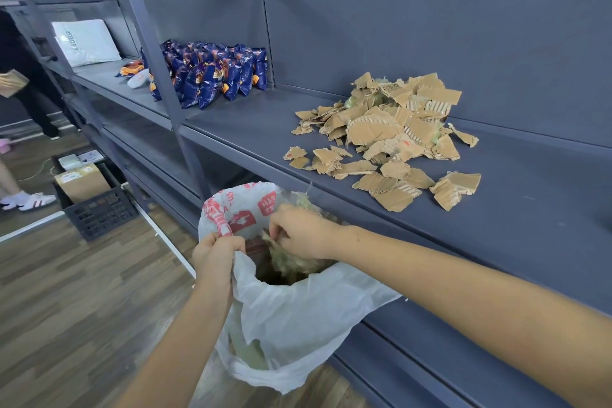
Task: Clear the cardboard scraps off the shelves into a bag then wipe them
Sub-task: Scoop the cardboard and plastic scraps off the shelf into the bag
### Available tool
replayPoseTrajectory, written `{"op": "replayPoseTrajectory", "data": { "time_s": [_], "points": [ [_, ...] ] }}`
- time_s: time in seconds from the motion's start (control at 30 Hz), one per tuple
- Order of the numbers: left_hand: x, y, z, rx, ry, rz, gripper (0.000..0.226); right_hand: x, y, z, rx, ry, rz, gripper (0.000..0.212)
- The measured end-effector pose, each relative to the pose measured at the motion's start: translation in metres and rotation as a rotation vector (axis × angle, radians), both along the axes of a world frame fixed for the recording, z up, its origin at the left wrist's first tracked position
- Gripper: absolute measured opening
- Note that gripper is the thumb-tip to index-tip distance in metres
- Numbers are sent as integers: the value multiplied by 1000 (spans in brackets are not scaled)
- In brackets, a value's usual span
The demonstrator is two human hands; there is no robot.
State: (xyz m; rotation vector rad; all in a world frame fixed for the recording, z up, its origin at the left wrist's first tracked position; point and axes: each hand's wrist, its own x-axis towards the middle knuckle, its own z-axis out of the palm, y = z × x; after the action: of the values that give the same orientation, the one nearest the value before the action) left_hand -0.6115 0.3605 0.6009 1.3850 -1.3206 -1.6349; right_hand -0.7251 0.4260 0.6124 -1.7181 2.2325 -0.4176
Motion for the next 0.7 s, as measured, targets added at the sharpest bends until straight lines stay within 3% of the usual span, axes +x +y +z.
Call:
{"op": "replayPoseTrajectory", "data": {
  "time_s": [0.1, 0.2, 0.27, 0.33, 0.47, 0.7],
  "points": [
    [-1, -1, -1, -1, 11, 7, 23, 0, 0, 0, -76, -64, -27, 26],
    [-1, -2, -3, 5, 23, -2, 21, -2, -1, 6, -184, -73, -67, 19],
    [-1, -3, -4, 2, 22, -1, 24, -7, -1, 12, -258, -30, -101, 13],
    [-2, -3, -4, -5, 17, 5, 26, -18, -4, 17, -280, 97, -125, 23],
    [-2, -4, -3, -15, 7, 11, 26, -56, -14, 24, -148, 311, -276, 53],
    [1, -13, 1, 0, 20, 27, 27, -112, -29, 23, 56, 115, -561, 82]
  ]
}}
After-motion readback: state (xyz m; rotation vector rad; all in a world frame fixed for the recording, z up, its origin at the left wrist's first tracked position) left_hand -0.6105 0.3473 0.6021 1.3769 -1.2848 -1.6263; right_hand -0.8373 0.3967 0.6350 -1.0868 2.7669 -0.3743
